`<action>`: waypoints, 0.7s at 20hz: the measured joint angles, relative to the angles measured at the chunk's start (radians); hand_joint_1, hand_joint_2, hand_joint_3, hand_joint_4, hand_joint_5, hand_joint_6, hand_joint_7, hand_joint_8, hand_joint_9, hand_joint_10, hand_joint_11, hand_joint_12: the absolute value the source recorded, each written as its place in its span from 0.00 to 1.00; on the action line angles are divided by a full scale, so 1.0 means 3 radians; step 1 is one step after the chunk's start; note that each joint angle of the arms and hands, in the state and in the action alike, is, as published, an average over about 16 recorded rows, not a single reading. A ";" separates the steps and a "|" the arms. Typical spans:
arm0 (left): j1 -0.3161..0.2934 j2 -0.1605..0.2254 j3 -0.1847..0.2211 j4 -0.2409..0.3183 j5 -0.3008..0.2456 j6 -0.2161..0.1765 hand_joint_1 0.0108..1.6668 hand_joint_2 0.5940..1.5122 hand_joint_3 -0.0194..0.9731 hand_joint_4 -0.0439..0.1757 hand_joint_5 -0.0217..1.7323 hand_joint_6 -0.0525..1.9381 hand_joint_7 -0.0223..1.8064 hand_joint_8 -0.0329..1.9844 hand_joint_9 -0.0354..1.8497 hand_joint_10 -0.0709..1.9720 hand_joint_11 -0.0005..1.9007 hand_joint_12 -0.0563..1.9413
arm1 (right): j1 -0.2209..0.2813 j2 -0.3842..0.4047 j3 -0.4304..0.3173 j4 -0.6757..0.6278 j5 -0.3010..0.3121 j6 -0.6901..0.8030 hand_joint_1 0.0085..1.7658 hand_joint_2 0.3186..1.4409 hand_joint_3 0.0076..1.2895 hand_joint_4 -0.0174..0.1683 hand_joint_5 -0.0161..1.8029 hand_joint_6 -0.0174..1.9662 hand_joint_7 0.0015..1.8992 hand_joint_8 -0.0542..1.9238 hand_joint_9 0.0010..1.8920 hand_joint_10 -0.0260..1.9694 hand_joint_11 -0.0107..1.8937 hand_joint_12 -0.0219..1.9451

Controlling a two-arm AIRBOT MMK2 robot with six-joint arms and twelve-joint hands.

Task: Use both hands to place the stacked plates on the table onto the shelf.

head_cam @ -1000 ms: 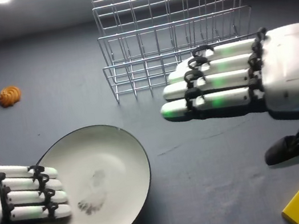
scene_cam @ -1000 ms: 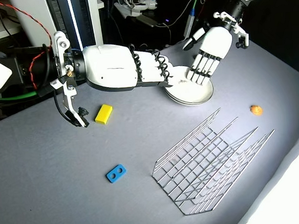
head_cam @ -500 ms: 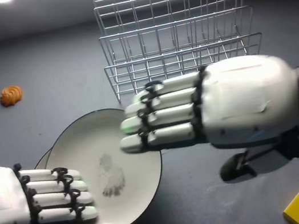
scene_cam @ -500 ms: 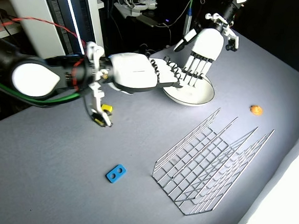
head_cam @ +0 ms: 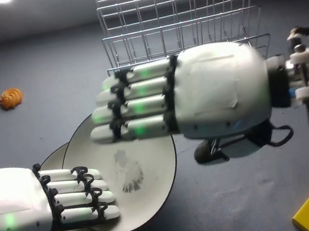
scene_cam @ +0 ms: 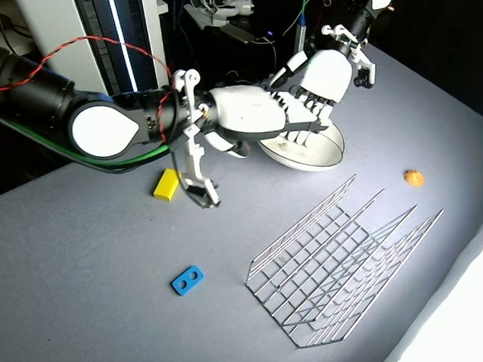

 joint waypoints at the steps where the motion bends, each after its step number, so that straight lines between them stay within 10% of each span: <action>1: -0.0007 -0.0006 -0.0004 -0.0008 0.0009 0.0000 0.01 0.59 0.04 0.19 0.08 0.02 0.04 0.01 0.03 0.04 0.01 0.02 | 0.0012 -0.0038 0.0029 0.0026 -0.0018 -0.0051 0.64 0.57 0.01 0.11 0.02 0.02 0.01 0.04 0.01 0.01 0.01 0.12; 14: -0.0054 -0.0047 -0.0009 -0.0063 0.0055 0.0001 0.01 0.60 0.04 0.19 0.05 0.02 0.02 0.01 0.02 0.04 0.01 0.02 | 0.0009 -0.0648 0.0546 0.0332 -0.0255 -0.0597 0.66 0.57 0.01 0.11 0.04 0.02 0.01 0.04 0.01 0.02 0.01 0.19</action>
